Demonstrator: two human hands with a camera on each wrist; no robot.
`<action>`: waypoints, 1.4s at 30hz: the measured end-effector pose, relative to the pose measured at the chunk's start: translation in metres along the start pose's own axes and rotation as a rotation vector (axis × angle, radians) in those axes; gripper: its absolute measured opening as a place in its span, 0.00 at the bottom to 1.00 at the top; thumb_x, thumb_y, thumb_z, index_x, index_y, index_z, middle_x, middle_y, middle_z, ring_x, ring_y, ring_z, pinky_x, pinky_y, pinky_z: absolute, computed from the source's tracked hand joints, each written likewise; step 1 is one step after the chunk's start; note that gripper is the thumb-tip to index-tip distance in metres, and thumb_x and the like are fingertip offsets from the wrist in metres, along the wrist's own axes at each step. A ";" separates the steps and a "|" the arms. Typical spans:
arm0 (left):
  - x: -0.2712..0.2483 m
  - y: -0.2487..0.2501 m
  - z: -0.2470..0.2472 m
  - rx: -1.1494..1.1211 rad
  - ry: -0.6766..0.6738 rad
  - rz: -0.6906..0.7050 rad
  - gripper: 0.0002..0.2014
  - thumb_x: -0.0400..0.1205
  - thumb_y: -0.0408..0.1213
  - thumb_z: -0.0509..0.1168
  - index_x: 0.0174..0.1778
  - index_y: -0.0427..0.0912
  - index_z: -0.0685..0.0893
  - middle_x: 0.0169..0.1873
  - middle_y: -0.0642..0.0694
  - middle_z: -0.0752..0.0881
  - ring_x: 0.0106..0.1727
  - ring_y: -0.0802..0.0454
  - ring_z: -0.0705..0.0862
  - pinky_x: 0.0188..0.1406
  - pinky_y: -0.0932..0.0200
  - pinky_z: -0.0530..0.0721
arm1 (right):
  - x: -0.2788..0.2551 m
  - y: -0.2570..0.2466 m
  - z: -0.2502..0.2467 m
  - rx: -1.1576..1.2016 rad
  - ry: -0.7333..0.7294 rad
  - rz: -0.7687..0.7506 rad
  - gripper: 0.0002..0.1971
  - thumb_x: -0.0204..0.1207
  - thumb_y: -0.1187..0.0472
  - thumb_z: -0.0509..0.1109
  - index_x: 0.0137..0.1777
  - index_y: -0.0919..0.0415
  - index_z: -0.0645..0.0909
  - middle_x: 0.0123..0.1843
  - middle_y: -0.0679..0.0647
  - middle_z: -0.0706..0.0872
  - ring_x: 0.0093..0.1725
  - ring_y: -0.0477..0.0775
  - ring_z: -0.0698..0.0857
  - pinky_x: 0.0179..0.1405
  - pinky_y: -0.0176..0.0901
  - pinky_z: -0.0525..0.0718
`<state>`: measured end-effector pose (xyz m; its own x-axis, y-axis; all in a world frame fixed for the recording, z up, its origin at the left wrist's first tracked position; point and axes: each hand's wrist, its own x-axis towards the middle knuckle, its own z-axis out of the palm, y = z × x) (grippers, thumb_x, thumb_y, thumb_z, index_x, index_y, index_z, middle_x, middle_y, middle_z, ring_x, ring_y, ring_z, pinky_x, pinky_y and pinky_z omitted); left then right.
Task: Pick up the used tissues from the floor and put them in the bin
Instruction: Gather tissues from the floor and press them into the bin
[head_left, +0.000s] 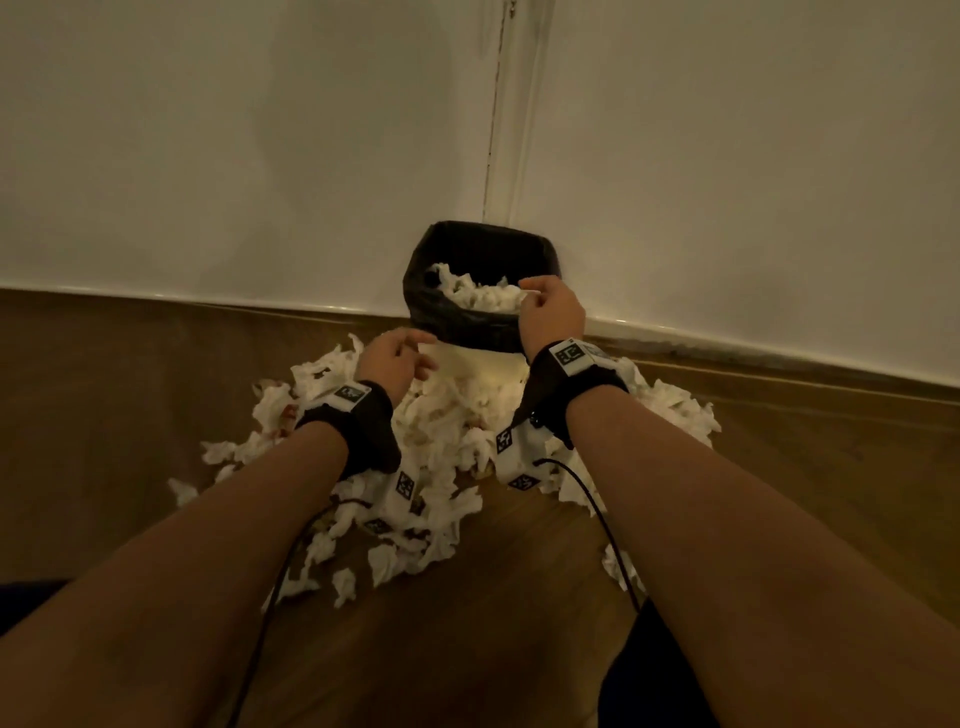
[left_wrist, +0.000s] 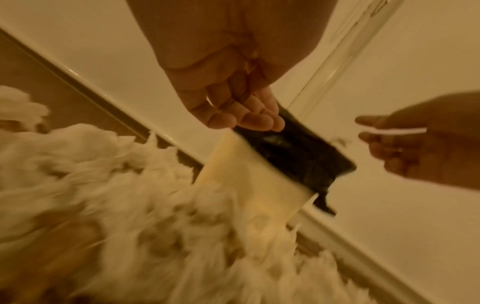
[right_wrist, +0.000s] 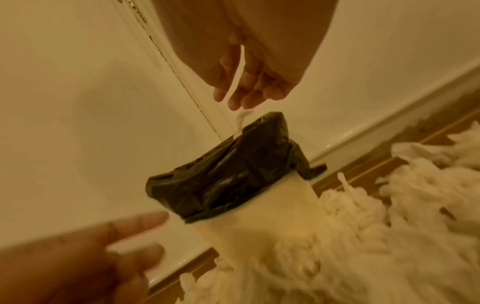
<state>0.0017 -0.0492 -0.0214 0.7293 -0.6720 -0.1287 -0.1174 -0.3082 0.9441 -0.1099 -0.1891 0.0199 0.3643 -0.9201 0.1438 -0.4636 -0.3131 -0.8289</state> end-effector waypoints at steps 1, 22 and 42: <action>-0.009 -0.012 -0.001 0.036 -0.011 -0.020 0.16 0.84 0.27 0.49 0.55 0.41 0.82 0.34 0.47 0.86 0.31 0.56 0.81 0.23 0.73 0.76 | -0.006 0.001 0.006 0.009 -0.012 0.017 0.14 0.80 0.67 0.57 0.58 0.57 0.82 0.57 0.61 0.86 0.46 0.56 0.83 0.41 0.40 0.77; -0.141 -0.186 -0.087 0.819 0.111 -0.342 0.16 0.80 0.37 0.62 0.64 0.48 0.78 0.68 0.42 0.73 0.67 0.39 0.73 0.63 0.44 0.75 | -0.162 0.052 0.119 -0.671 -1.007 -0.294 0.25 0.78 0.53 0.68 0.74 0.54 0.70 0.73 0.58 0.71 0.73 0.63 0.67 0.70 0.54 0.71; -0.170 -0.205 -0.103 0.653 0.328 -0.403 0.18 0.75 0.35 0.65 0.61 0.50 0.78 0.66 0.43 0.70 0.67 0.41 0.69 0.66 0.44 0.70 | -0.187 0.066 0.152 -0.754 -1.061 -0.196 0.16 0.83 0.66 0.60 0.68 0.61 0.80 0.70 0.61 0.77 0.68 0.61 0.76 0.66 0.49 0.76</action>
<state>-0.0286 0.1973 -0.1619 0.9465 -0.2277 -0.2286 -0.0992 -0.8795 0.4654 -0.0860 -0.0019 -0.1442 0.7693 -0.3225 -0.5515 -0.5391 -0.7909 -0.2896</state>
